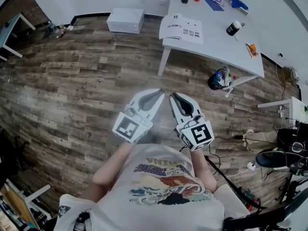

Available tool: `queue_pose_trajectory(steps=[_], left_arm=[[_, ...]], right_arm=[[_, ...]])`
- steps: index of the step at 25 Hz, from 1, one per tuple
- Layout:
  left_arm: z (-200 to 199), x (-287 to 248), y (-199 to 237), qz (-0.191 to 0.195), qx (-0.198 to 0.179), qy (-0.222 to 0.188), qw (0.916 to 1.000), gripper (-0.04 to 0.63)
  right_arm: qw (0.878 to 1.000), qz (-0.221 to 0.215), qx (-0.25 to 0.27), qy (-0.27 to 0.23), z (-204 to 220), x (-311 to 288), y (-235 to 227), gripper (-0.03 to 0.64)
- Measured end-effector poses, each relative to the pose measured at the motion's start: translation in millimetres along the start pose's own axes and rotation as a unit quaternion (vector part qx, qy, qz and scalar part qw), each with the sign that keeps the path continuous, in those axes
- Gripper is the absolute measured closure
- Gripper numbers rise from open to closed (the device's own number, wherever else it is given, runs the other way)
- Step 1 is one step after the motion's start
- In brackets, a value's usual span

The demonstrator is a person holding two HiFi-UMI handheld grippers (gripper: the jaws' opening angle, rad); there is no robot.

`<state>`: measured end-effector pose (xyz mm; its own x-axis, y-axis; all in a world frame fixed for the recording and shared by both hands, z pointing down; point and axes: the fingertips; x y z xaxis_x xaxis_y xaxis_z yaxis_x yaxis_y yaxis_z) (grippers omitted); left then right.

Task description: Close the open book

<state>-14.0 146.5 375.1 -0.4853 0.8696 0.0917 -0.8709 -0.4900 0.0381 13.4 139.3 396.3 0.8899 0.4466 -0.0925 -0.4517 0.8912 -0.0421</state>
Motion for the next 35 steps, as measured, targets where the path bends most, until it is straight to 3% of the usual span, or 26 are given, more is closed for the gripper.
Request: queue_pose_trajectory(steps=[15,24,35], left_arm=[[28,-70,119,0.041,0.047,0.021,0.9978,0.584],[27,-102,167,0.037,0.036,0.015,0.9985,0.584],[41,-162,216,0.025,0.021,0.039,0.9987,0.584]], right_arm=[[1.000,0.020,-0.013,0.005,-3,-127,-78,0.593],[0.999,0.034,0.002,0.016,-4,-174,-110,0.592],[1.000,0.021,-0.006,0.008,-4,-222,-172,0.592]])
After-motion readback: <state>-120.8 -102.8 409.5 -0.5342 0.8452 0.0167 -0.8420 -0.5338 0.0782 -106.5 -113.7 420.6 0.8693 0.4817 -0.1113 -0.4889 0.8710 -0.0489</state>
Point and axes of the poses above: the fingertips, and each gripper's own axes: x backward along the fingers, y to its left, z out of its underside, and after that the axes turned 1 degree about -y, right-handed
